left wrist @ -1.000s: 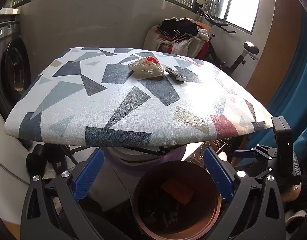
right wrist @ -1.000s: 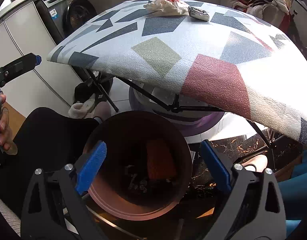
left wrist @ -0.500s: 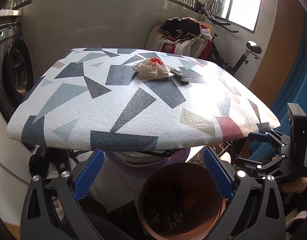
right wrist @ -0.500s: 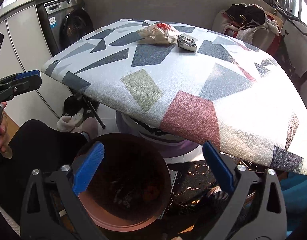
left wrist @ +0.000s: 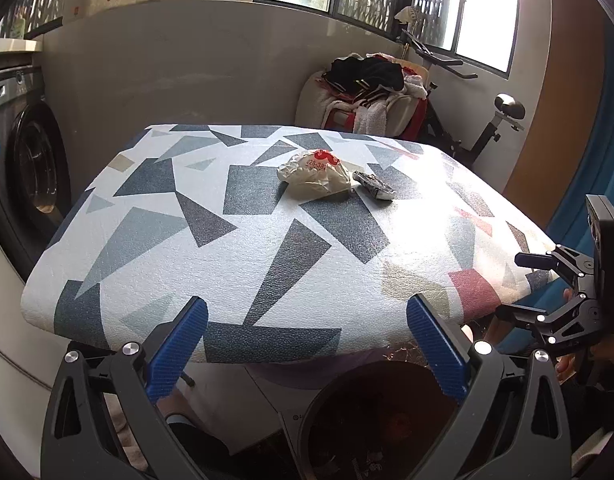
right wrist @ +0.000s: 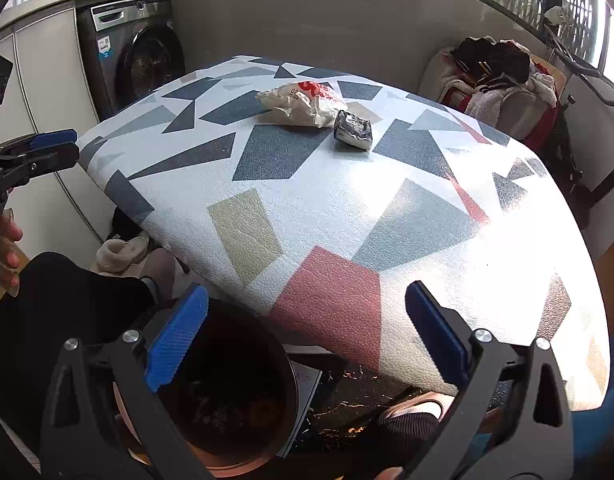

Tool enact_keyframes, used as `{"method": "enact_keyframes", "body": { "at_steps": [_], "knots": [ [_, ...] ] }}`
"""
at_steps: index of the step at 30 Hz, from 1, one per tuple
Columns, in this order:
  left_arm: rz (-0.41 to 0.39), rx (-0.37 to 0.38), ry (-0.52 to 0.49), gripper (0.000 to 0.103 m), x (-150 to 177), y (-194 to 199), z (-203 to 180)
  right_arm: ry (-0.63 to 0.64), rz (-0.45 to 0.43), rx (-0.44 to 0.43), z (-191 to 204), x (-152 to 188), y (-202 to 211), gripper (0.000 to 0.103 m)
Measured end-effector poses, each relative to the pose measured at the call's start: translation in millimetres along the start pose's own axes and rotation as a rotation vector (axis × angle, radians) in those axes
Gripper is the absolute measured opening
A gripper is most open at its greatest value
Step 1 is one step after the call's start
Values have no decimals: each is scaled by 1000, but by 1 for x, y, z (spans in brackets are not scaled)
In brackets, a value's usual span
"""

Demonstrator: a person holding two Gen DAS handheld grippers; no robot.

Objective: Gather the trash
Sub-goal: 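Raise both tools from the bin back over the board, then grasp the white paper bag with the left gripper while the right grasps the black Face tissue pack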

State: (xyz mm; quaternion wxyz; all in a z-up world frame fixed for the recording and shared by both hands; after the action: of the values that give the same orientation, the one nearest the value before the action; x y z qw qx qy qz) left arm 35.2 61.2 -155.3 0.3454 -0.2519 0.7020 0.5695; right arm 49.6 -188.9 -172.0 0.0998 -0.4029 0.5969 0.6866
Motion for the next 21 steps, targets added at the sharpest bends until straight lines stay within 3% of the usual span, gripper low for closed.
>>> {"method": "enact_keyframes", "body": {
  "at_steps": [13,21],
  "knots": [
    [12,14,3,97,-51,-36,16,-78,-59,26,-45,-61,-17,97],
    [45,6,-9,97,-72,-68,20,-110,-39,45,-73,-80,-38,97]
  ]
}}
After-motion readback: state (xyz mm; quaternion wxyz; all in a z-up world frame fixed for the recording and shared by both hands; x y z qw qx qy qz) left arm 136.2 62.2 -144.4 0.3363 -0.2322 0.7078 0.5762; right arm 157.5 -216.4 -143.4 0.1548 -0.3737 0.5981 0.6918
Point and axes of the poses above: each gripper's, at about its wrist camera, not at the fingertips, and y roughly against the way its jaws point, z to its left, x to its underside, the point moved 2 cm from there along -y, roughly the way its jaws point
